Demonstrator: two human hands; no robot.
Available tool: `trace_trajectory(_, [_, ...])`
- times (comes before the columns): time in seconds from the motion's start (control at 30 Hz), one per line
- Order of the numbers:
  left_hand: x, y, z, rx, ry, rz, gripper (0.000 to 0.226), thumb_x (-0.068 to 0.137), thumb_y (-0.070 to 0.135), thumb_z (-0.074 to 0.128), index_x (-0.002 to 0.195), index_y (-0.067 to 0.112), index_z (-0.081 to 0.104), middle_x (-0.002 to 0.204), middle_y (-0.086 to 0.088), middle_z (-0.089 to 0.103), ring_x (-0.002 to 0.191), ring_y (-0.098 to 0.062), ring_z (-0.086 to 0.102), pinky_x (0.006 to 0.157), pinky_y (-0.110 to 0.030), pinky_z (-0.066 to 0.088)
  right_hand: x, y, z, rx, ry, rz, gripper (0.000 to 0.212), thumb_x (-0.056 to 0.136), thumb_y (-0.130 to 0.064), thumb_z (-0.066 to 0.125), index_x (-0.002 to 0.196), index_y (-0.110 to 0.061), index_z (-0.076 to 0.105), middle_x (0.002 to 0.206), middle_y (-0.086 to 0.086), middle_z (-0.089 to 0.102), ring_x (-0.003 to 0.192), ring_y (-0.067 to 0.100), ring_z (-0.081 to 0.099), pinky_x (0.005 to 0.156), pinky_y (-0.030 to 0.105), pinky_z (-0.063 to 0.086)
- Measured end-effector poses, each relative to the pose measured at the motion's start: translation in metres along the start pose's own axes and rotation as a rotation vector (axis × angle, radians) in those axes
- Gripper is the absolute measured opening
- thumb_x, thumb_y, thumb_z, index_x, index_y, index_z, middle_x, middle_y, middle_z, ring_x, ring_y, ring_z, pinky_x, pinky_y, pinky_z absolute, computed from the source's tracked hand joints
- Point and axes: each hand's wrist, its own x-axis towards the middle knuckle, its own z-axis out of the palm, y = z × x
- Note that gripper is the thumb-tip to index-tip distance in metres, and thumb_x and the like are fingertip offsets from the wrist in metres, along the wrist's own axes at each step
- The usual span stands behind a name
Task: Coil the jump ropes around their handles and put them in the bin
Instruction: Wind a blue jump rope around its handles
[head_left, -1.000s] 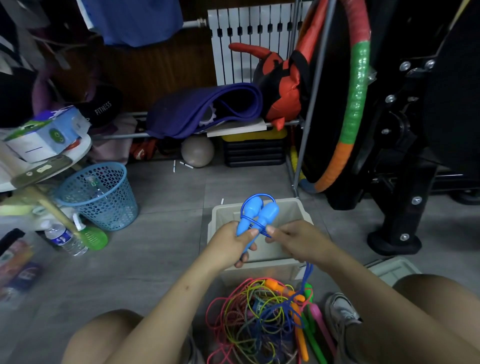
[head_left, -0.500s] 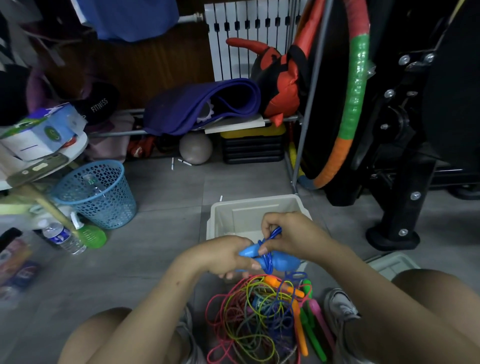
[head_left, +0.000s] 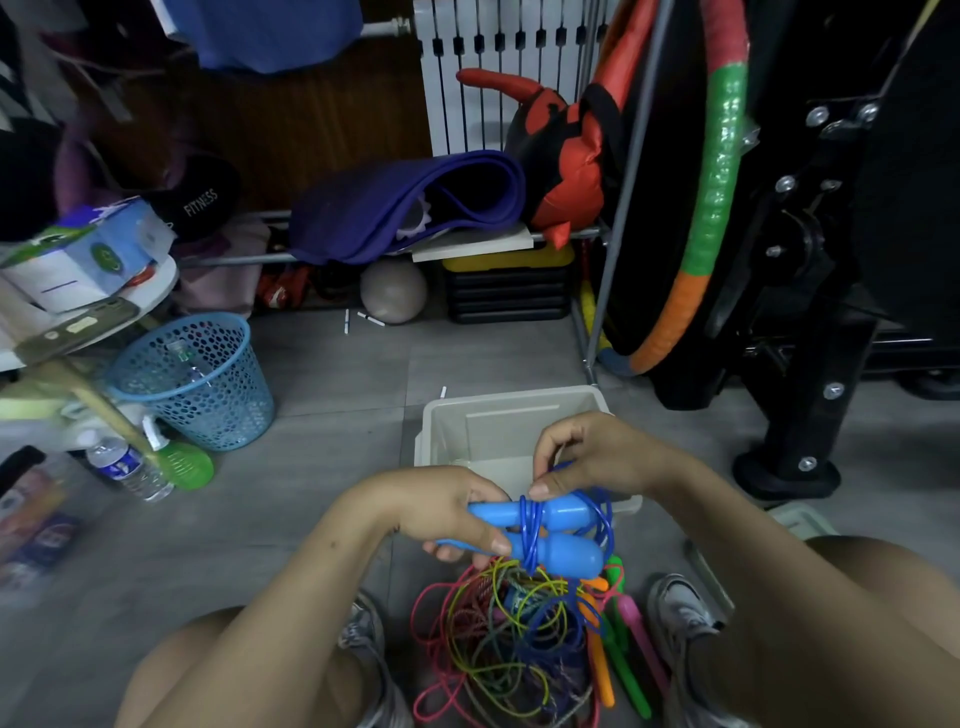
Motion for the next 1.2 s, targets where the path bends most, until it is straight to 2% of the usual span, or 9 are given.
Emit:
trace_trajectory(0.23, [-0.011,-0.003,-0.001,-0.150,0.012,0.094,0.018,0.084,0.017,0.063,0.094,0.005,0.055,0.066,0.008,0.064,0.045,-0.005,0.045,0.042,-0.017,0.033,-0.002,0.002,0.007,0.257,0.107,0.135,0.023,0.053,-0.035,0.081,0.060,-0.017,0.069,0.065,0.010,0.055,0.059,0.017,0.046,0.056,0.026,0.034])
trace_trajectory(0.33, [-0.015,-0.003,-0.002,-0.189,0.049,0.152,0.017,0.081,0.019,0.062,0.090,0.007,0.055,0.067,0.008,0.065,0.046,-0.007,0.045,0.042,-0.017,0.033,-0.006,-0.004,0.008,0.306,0.085,0.106,0.023,0.079,-0.032,0.067,0.079,-0.010,0.072,0.071,0.008,0.065,0.060,0.010,0.056,0.055,0.019,0.045])
trace_trajectory(0.47, [-0.018,-0.009,-0.009,-0.262,0.153,0.221,0.020,0.079,0.027,0.066,0.087,0.011,0.056,0.070,0.004,0.065,0.046,-0.010,0.045,0.044,-0.020,0.034,-0.011,-0.005,0.009,0.436,0.034,0.146,0.045,0.089,-0.047,0.043,0.105,-0.014,0.069,0.096,0.002,0.073,0.083,0.008,0.068,0.069,0.018,0.051])
trace_trajectory(0.57, [-0.018,-0.011,-0.010,-0.293,0.206,0.237,0.016,0.081,0.026,0.064,0.086,0.012,0.057,0.070,0.001,0.065,0.045,-0.011,0.045,0.044,-0.020,0.033,-0.011,-0.004,0.013,0.460,-0.032,0.200,0.075,0.078,-0.075,0.042,0.111,-0.011,0.063,0.112,0.011,0.068,0.103,0.021,0.064,0.088,0.034,0.046])
trace_trajectory(0.67, [-0.014,-0.011,-0.010,-0.425,0.318,0.246,0.020,0.081,0.028,0.061,0.090,0.010,0.057,0.068,-0.001,0.062,0.044,-0.011,0.042,0.042,-0.018,0.031,-0.009,0.000,0.017,0.460,-0.060,0.116,0.098,0.055,-0.091,0.048,0.115,-0.015,0.059,0.089,0.004,0.067,0.069,0.014,0.057,0.068,0.030,0.040])
trace_trajectory(0.77, [-0.011,-0.011,-0.016,-0.469,0.481,0.214,0.026,0.080,0.030,0.059,0.095,0.009,0.057,0.067,0.000,0.061,0.044,-0.009,0.043,0.041,-0.017,0.032,-0.013,0.001,0.028,0.355,0.014,0.051,0.069,0.077,-0.074,0.049,0.114,-0.018,0.061,0.087,-0.010,0.068,0.064,0.006,0.046,0.064,0.021,0.037])
trace_trajectory(0.87, [-0.008,-0.011,-0.016,-0.409,0.516,0.183,0.021,0.082,0.029,0.062,0.091,0.011,0.058,0.066,0.000,0.062,0.045,-0.010,0.045,0.041,-0.018,0.033,-0.015,-0.002,0.033,0.154,0.145,0.041,0.039,0.090,-0.047,0.044,0.084,-0.013,0.063,0.056,-0.021,0.056,0.053,-0.002,0.041,0.060,0.017,0.032])
trace_trajectory(0.97, [0.000,-0.010,-0.009,-0.370,0.584,0.134,0.007,0.093,0.020,0.060,0.089,0.015,0.058,0.066,0.002,0.062,0.044,-0.011,0.044,0.042,-0.019,0.032,-0.010,0.002,0.034,-0.061,0.202,0.034,0.029,0.097,-0.028,0.048,0.090,-0.006,0.067,0.062,-0.014,0.057,0.056,-0.005,0.047,0.063,0.017,0.037])
trace_trajectory(1.2, [0.019,-0.017,-0.001,-0.181,0.714,0.013,0.012,0.092,0.016,0.059,0.081,0.019,0.056,0.067,-0.002,0.060,0.039,-0.006,0.043,0.042,-0.017,0.036,-0.015,0.006,0.046,-0.745,0.296,0.007,0.030,0.096,-0.039,0.045,0.093,-0.016,0.062,0.086,0.004,0.065,0.084,0.024,0.059,0.069,0.033,0.039])
